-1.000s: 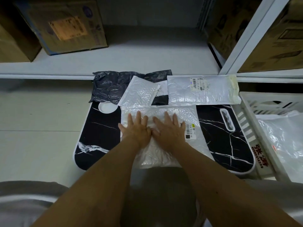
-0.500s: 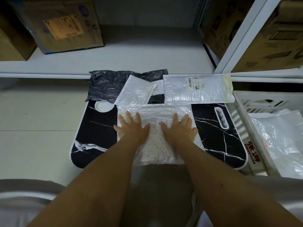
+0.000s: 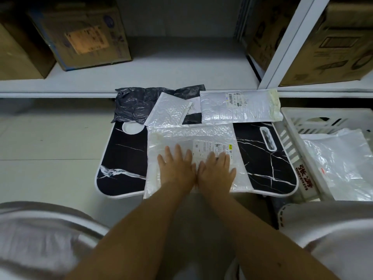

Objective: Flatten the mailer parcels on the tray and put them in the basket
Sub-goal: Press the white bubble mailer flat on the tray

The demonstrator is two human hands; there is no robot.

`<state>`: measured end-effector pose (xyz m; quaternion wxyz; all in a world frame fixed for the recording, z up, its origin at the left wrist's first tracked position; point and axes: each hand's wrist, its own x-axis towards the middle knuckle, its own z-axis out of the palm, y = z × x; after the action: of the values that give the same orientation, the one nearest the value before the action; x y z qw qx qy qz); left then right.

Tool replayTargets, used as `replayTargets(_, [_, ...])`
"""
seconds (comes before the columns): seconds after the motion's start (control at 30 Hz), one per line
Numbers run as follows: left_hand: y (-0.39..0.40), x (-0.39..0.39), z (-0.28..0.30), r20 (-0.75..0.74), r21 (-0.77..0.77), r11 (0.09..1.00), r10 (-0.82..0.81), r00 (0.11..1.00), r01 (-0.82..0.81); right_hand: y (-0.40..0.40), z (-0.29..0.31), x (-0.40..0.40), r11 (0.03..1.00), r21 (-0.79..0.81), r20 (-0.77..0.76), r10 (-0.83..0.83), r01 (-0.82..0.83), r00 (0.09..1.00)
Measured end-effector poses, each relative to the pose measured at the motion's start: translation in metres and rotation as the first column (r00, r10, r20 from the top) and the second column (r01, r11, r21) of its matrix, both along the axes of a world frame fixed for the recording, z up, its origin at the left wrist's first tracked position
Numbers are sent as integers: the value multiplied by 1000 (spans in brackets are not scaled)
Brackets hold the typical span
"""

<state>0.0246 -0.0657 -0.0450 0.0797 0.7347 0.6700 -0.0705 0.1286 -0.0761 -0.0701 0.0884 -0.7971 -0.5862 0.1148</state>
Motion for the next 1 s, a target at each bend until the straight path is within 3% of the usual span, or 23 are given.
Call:
replayTargets(0.33, [-4, -5, -6, 19, -165, 986, -9, 1000, 12, -5, -2, 14, 972, -200, -5, 128, -127, 992])
replayTargets(0.7, [1, -20, -7, 113, -139, 990, -22, 993, 38, 9, 16, 10, 955, -279, -13, 105, -105, 994])
replayTargets(0.8, [-11, -39, -3, 21, -79, 995, -51, 998, 53, 3, 19, -1, 969, -181, 34, 177, -168, 984])
replayTargets(0.9, [-24, -50, -1, -89, -18, 999, 30, 996, -32, -16, 11, -22, 907, -12, 120, 419, -421, 900])
replayTargets(1.0, [-32, -53, -5, -10, -96, 987, 127, 992, -127, -31, 2, -35, 881, -39, 131, 471, -471, 872])
